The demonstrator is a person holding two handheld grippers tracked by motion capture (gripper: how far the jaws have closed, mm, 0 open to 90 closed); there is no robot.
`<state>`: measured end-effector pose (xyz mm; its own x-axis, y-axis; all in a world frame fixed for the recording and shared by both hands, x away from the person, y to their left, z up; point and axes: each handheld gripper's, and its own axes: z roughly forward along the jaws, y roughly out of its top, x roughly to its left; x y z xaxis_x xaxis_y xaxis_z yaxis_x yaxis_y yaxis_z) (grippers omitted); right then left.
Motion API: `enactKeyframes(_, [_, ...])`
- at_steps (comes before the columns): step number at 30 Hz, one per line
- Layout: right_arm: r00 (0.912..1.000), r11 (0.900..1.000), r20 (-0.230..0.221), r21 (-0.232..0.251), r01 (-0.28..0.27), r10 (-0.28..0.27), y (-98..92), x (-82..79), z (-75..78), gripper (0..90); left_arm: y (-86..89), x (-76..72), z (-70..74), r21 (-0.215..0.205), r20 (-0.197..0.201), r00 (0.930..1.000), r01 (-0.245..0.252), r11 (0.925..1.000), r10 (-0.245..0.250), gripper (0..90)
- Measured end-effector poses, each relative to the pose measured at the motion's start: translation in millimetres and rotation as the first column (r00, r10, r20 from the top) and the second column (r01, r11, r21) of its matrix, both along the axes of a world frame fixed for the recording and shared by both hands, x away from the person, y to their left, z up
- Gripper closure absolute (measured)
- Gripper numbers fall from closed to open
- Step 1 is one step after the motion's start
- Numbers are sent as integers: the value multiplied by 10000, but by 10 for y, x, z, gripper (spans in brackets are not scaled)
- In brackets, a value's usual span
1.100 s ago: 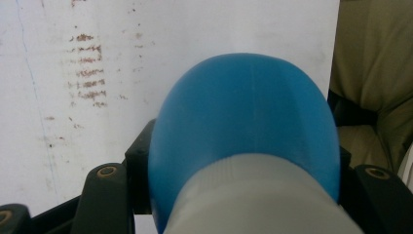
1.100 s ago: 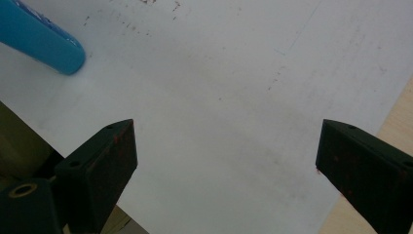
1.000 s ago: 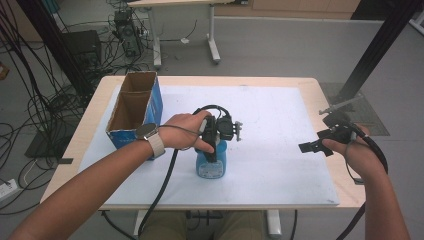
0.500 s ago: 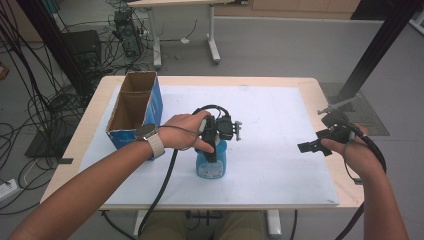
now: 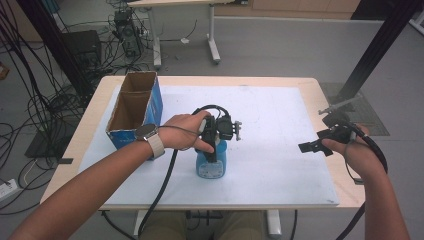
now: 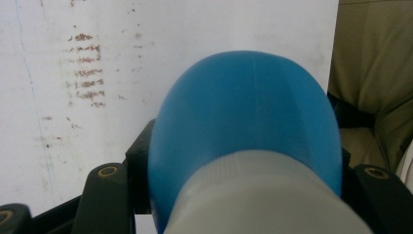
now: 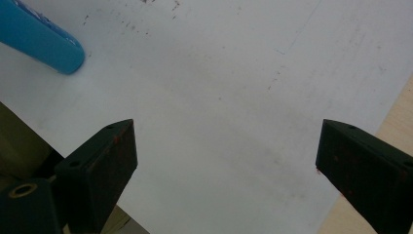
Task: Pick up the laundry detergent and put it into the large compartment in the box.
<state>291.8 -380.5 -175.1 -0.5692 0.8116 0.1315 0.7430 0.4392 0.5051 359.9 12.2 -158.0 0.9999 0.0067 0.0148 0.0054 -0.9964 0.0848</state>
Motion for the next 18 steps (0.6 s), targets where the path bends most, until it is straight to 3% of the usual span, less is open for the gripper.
enactKeyframes(18, [10000,10000,9,28,-13,13,12,15,-5,79,-3,4,1,26,-3,10000,18,10000,-18,387])
